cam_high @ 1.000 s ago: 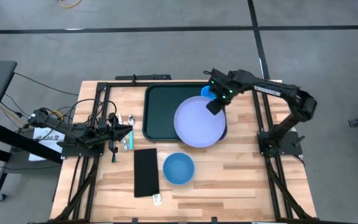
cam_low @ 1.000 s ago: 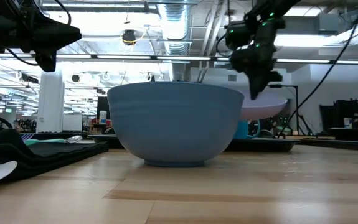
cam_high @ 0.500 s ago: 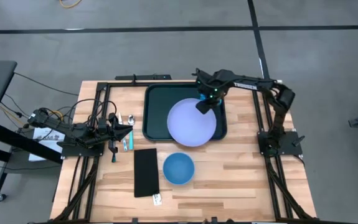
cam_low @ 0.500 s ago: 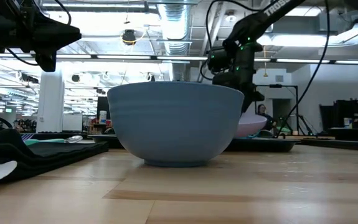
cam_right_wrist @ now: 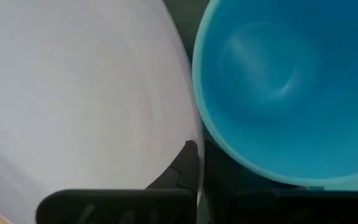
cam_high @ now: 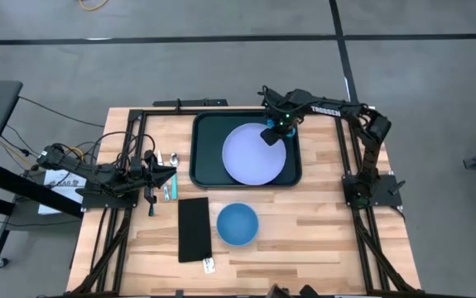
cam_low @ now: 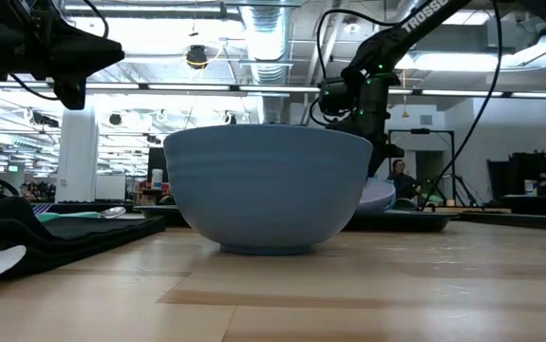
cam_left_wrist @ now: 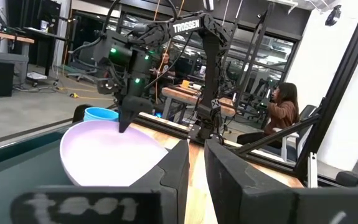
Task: Set up tray
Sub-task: Put the purple plate in the center of the black tray
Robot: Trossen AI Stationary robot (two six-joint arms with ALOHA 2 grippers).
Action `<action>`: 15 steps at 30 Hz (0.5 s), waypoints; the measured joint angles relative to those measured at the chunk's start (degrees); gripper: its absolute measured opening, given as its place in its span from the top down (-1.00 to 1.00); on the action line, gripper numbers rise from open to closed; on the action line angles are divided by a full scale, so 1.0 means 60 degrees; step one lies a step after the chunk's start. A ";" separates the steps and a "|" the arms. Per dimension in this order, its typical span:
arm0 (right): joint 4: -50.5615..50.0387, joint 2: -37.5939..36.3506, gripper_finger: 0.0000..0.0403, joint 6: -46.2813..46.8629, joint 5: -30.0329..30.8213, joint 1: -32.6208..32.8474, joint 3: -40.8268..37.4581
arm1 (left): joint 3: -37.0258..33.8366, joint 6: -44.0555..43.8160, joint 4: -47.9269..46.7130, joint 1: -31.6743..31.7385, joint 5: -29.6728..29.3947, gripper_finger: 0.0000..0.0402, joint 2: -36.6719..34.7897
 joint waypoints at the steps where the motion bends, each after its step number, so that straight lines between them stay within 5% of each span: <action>1: 0.0003 0.0000 1.00 0.0032 0.0017 0.0000 0.0000 | 0.0000 0.0000 0.0000 0.0000 0.0000 0.79 0.0000; 15: -0.0022 0.0015 0.99 0.0043 0.0203 0.0007 -0.0003 | 0.0000 0.0000 -0.0004 0.0000 0.0000 0.79 0.0000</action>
